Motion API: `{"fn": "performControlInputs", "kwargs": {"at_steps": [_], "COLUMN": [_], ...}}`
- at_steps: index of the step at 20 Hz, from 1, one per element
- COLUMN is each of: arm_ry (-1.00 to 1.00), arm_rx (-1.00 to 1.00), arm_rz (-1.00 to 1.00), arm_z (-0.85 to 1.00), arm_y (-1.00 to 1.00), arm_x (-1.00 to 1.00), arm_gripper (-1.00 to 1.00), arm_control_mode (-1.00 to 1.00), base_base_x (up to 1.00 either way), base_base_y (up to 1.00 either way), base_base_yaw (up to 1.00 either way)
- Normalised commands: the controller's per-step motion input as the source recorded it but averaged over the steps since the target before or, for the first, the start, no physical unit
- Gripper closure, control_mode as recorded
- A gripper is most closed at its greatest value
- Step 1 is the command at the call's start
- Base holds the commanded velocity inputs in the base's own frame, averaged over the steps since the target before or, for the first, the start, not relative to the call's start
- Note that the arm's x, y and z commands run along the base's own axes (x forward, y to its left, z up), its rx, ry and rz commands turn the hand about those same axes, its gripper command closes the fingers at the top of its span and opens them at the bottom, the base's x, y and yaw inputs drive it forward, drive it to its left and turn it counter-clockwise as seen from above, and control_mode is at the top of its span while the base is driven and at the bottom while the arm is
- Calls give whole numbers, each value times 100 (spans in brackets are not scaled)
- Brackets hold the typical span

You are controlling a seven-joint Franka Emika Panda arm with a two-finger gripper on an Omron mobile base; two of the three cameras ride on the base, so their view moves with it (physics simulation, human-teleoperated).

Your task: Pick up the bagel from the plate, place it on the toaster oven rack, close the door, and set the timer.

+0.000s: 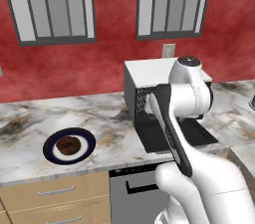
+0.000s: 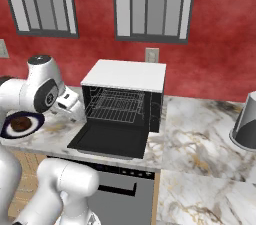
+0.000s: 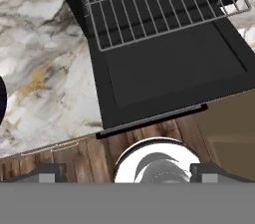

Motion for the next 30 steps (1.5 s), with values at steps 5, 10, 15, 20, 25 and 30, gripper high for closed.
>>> {"fn": "performControlInputs", "kwargs": {"at_steps": [5,10,15,20,25,30], "arm_ry": [18,24,20,3,0,0], "arm_rx": [-10,-1,0,0,0,0], "arm_rz": [29,22,17,11,2,0], "arm_z": [0,-4,-26,-54,-53,-42], "arm_y": [100,75,60,63,53,47], "arm_x": [10,40,54,43,42,32], "arm_gripper": [-100,-100,-100,-100,-100,-100], "arm_control_mode": [-100,-100,-100,-100,-100,-100], "base_base_x": [0,0,0,0,0,0], "base_base_y": [0,0,0,0,0,0], "base_base_yaw": [0,0,0,0,0,0]}}
